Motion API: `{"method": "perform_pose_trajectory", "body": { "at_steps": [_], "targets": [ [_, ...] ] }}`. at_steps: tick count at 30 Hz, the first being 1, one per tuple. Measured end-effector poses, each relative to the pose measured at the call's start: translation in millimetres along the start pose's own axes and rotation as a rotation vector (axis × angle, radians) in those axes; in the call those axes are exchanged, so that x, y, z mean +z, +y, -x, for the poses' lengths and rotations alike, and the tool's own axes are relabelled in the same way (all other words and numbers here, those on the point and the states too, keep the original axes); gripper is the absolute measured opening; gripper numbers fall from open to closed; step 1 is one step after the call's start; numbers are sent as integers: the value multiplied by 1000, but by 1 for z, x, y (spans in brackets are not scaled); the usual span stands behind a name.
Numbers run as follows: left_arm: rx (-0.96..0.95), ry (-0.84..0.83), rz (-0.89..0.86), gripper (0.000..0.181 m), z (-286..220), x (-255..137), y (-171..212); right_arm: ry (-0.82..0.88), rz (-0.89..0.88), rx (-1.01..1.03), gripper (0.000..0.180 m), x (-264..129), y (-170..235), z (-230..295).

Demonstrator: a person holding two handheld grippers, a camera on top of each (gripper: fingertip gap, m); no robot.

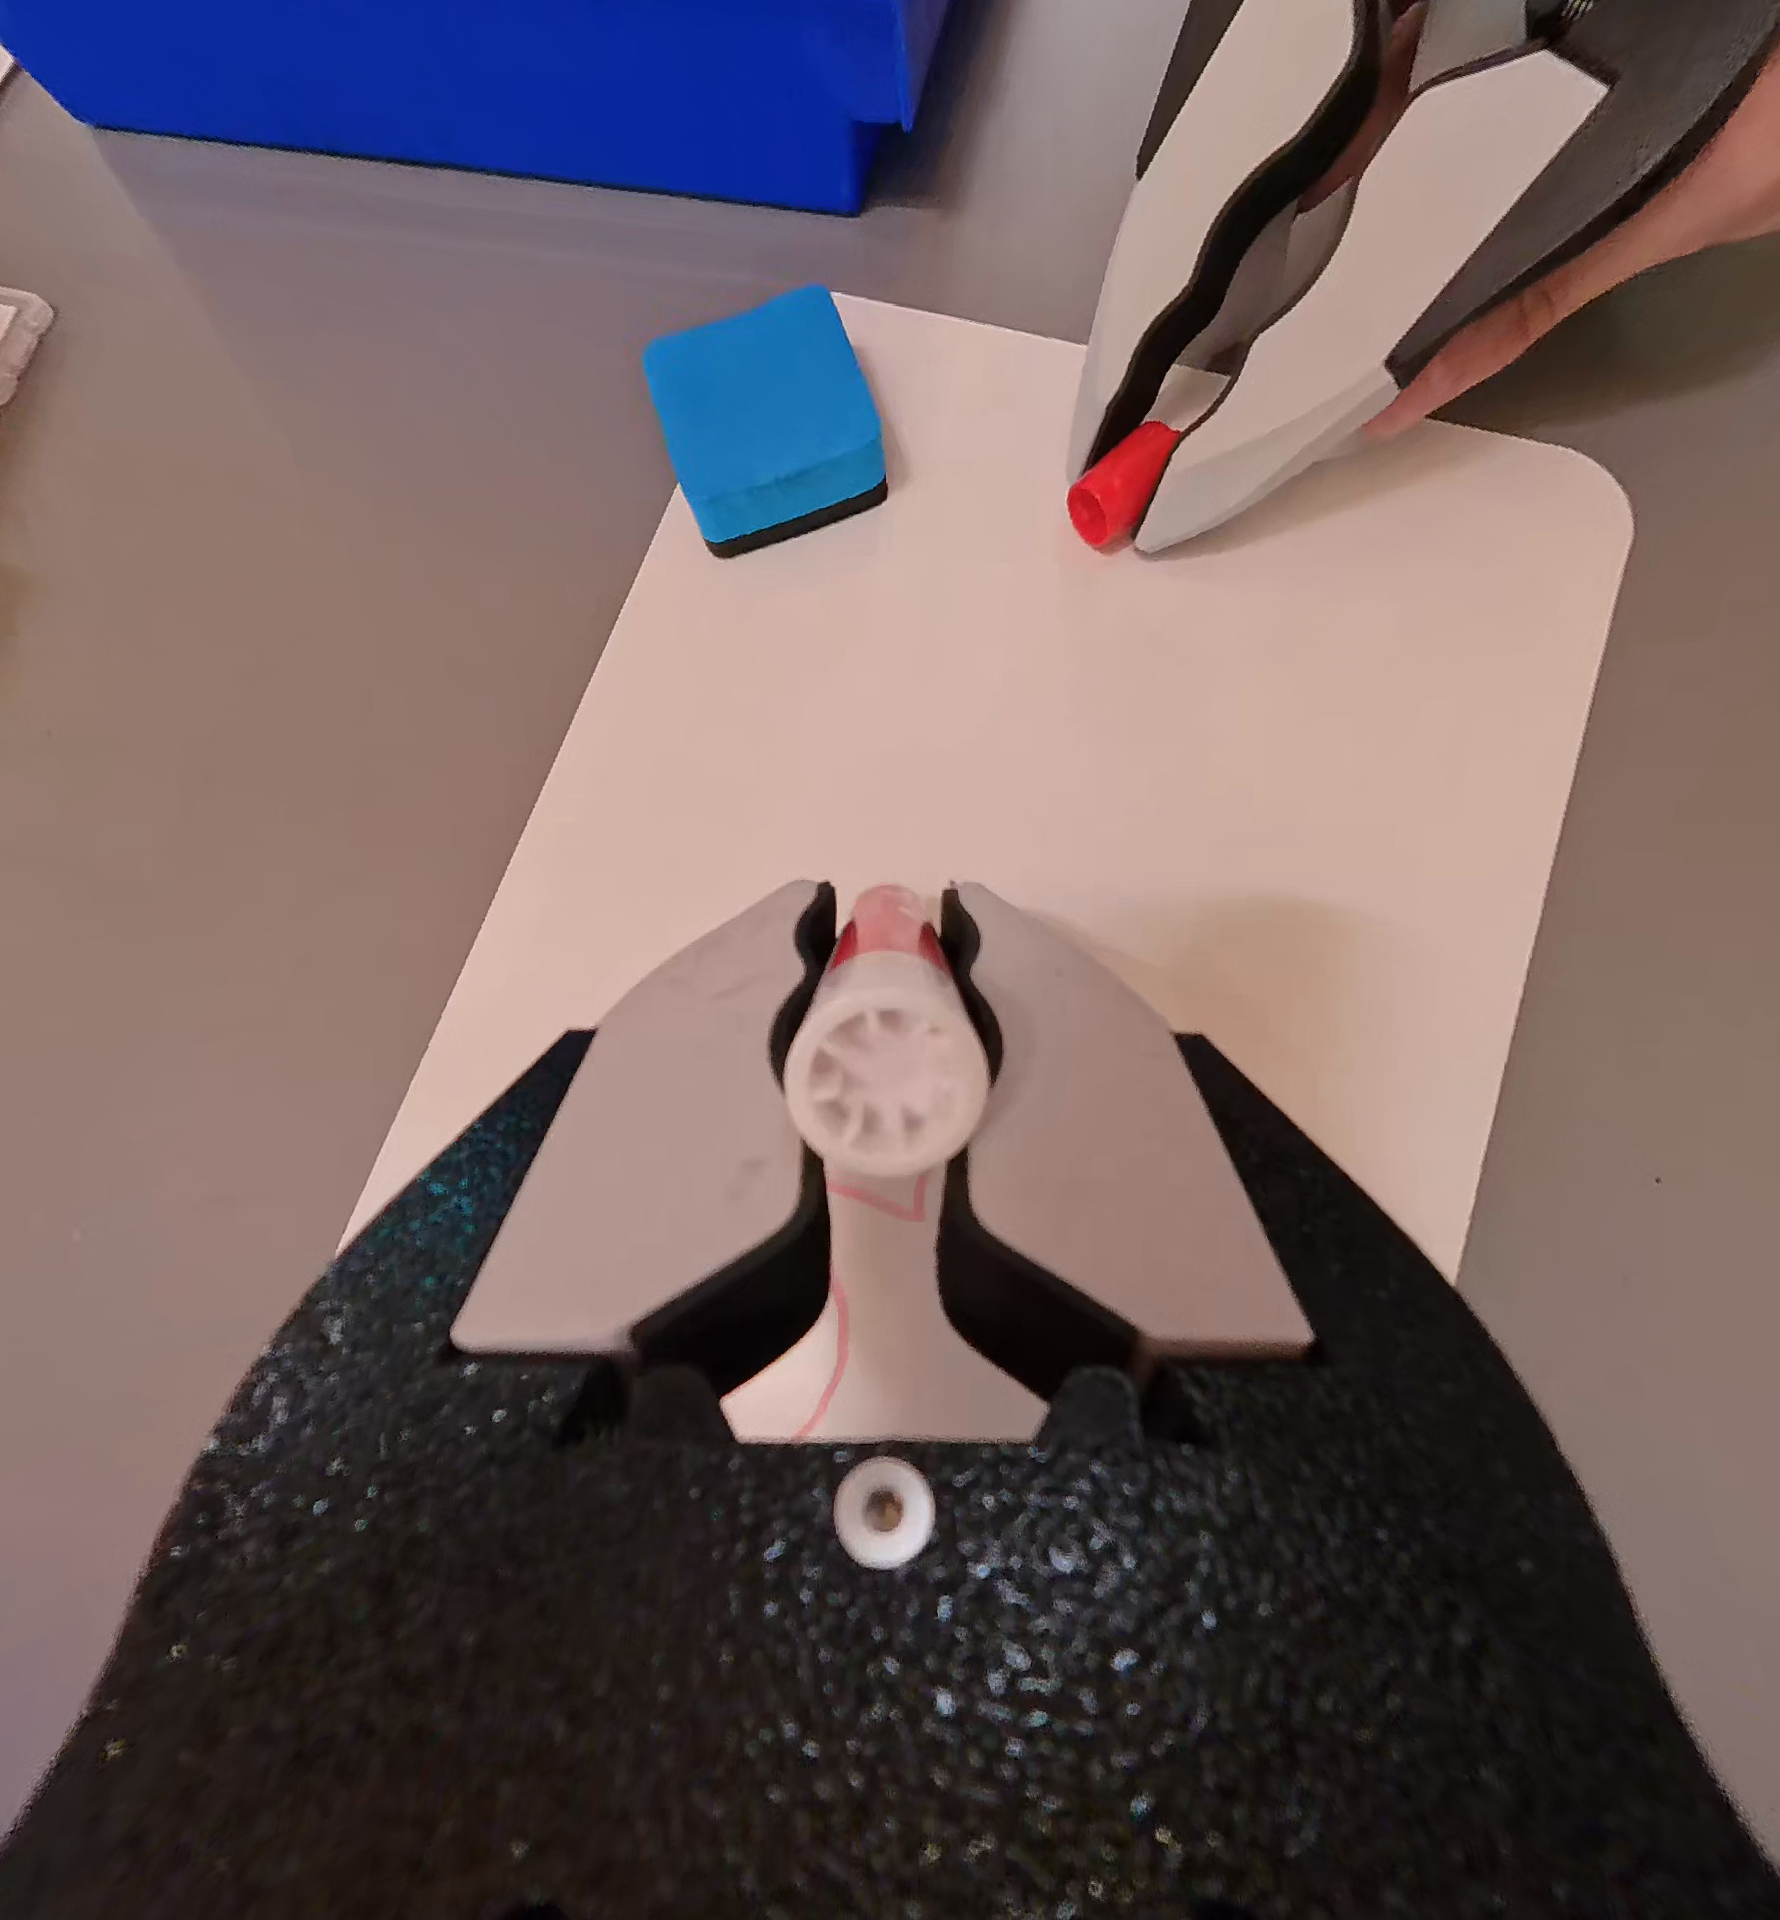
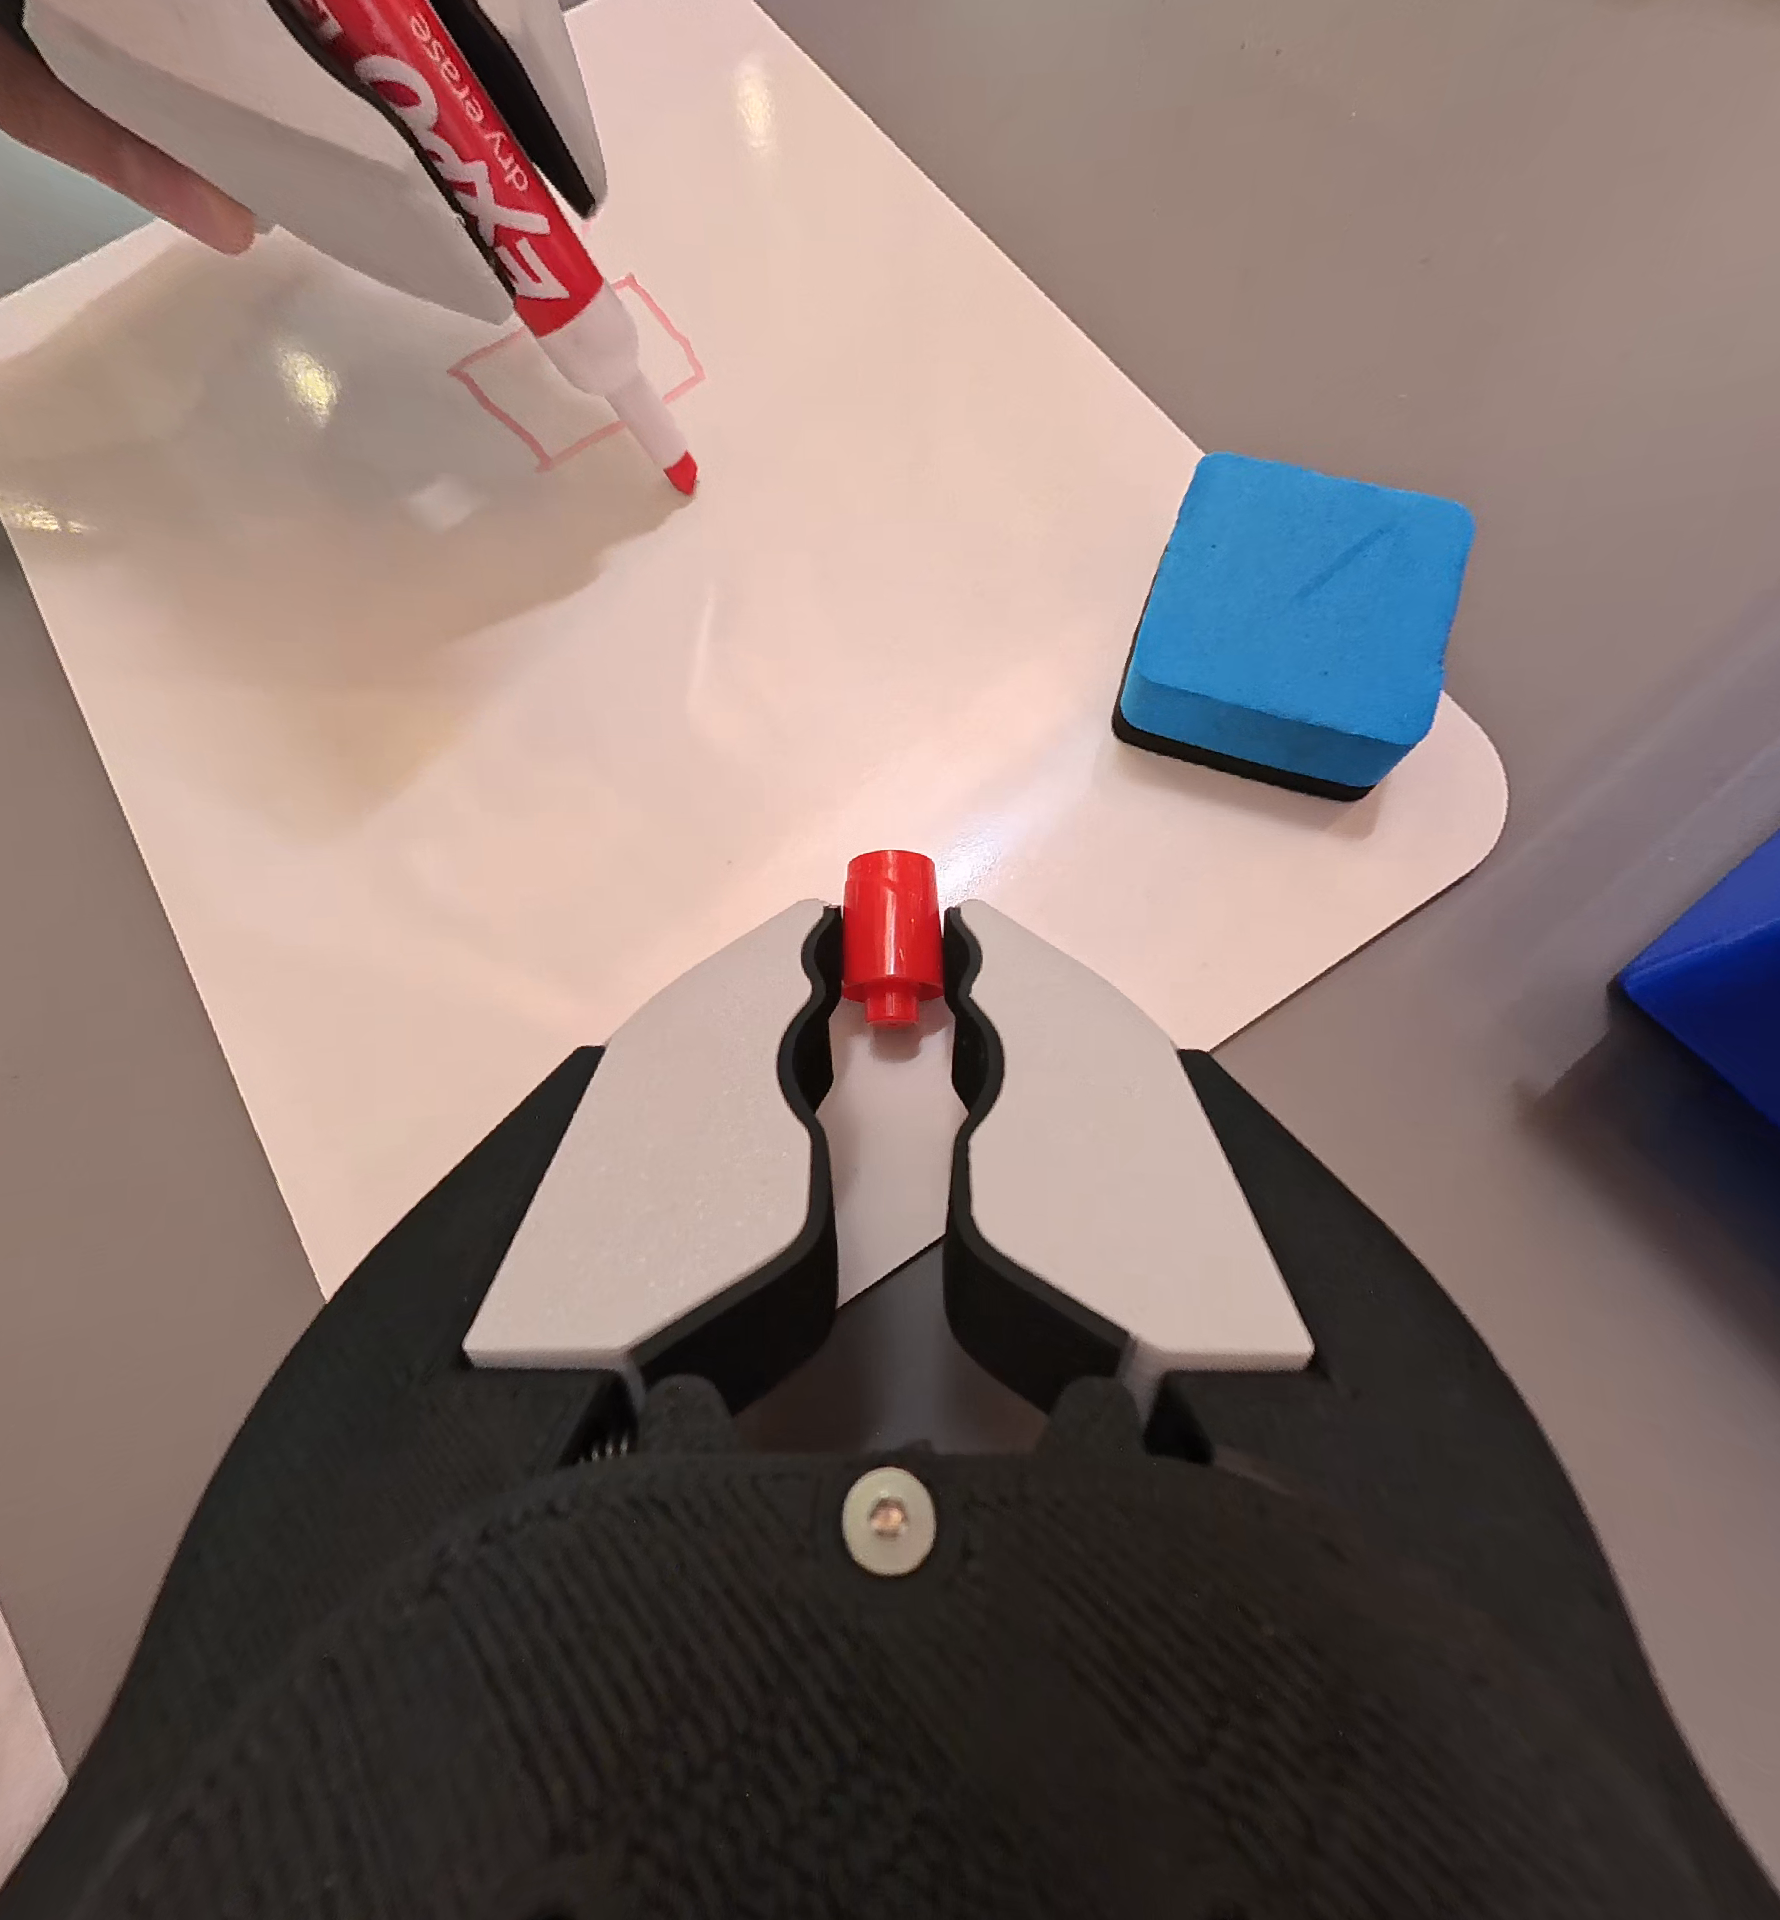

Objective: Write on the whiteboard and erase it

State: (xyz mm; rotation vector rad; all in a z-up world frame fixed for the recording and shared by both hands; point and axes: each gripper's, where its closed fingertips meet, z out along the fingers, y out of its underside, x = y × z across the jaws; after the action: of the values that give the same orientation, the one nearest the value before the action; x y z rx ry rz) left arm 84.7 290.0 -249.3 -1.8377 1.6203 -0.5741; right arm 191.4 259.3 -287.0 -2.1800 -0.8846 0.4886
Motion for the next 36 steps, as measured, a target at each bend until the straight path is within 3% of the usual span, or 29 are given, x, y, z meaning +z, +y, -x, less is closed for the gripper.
{"method": "perform_pose_trajectory", "body": {
  "at_steps": [11, 21, 25, 36],
  "targets": [
    [44, 26, -17, 19, -9, 20, -20, 0, 0, -1, 19, 0, 0, 0],
    [33, 39, -8, 19, -19, 8, -11, -2, 0, -1, 19, 0, 0, 0],
    [-19, 20, -116, 19, -12, 2, -27, -2, 0, -1, 19, 0, 0, 0],
    [-5, 36, -53, 19, -9, 18, -21, -2, 0, -1, 19, 0, 0, 0]
  ]
}}
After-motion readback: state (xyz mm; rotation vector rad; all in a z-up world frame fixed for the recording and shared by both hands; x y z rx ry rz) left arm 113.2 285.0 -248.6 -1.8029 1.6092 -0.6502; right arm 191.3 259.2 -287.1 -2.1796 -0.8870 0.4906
